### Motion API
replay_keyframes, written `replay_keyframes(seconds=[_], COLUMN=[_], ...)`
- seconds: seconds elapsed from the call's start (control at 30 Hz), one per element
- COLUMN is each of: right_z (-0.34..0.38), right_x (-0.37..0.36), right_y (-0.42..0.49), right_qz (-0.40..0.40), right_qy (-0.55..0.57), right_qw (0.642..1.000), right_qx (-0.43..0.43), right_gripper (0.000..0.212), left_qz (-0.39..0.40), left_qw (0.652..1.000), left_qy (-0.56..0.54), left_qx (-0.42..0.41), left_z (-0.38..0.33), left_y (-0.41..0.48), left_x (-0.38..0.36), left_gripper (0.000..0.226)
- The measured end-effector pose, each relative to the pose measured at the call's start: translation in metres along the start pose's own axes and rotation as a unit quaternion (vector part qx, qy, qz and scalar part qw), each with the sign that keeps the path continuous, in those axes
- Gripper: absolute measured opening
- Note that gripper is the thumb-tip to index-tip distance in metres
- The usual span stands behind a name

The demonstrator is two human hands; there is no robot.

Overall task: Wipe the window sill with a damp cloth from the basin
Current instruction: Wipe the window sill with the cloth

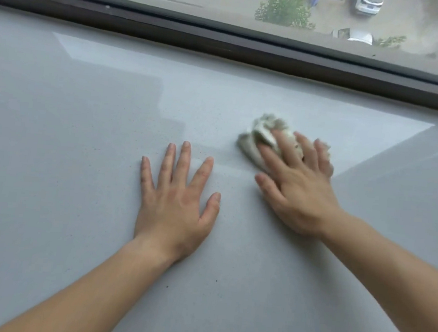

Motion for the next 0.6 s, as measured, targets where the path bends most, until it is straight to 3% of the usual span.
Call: replay_keyframes(seconds=[0.07, 0.17, 0.23, 0.27, 0.37, 0.43, 0.53, 0.6], right_z=[-0.014, -0.072, -0.065, -0.048, 0.017, 0.012, -0.045, -0.046], right_x=[0.001, 0.010, 0.009, 0.006, -0.005, -0.006, -0.002, -0.001], right_y=[-0.010, 0.014, 0.015, 0.007, -0.046, -0.064, -0.048, -0.046], right_qz=[0.024, -0.004, -0.026, -0.035, -0.003, 0.022, 0.006, -0.020], right_qy=[-0.011, 0.013, 0.027, 0.018, 0.011, -0.002, -0.001, 0.024], right_qw=[0.999, 0.993, 0.983, 0.984, 0.999, 1.000, 0.994, 0.982], right_qx=[0.028, -0.118, -0.181, -0.171, -0.030, 0.016, -0.105, -0.185], right_gripper=[0.063, 0.062, 0.062, 0.063, 0.063, 0.062, 0.066, 0.066], left_qz=[0.001, 0.002, 0.003, 0.005, 0.007, 0.011, 0.015, 0.015], left_qw=[1.000, 1.000, 1.000, 1.000, 1.000, 1.000, 1.000, 1.000], left_qy=[0.000, -0.001, -0.003, -0.003, -0.005, -0.009, -0.011, -0.011], left_qx=[0.003, 0.004, 0.006, 0.006, 0.004, 0.002, -0.001, 0.000], left_z=[0.001, -0.001, -0.001, 0.000, 0.000, 0.000, 0.000, 0.001], left_y=[0.000, 0.001, 0.001, 0.002, 0.002, 0.002, 0.002, 0.002], left_x=[0.000, 0.001, 0.001, 0.000, 0.001, 0.001, -0.001, -0.002], left_gripper=[0.067, 0.067, 0.067, 0.067, 0.067, 0.067, 0.068, 0.069])
Point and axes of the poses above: each hand's wrist, its own y-axis towards the middle knuckle, its own x-axis out of the back of the hand, z = x × y, the point moved 8 cm from there along y, towards the middle knuckle, and after that the axes turned 4 degrees about x, right-handed, at the moved point
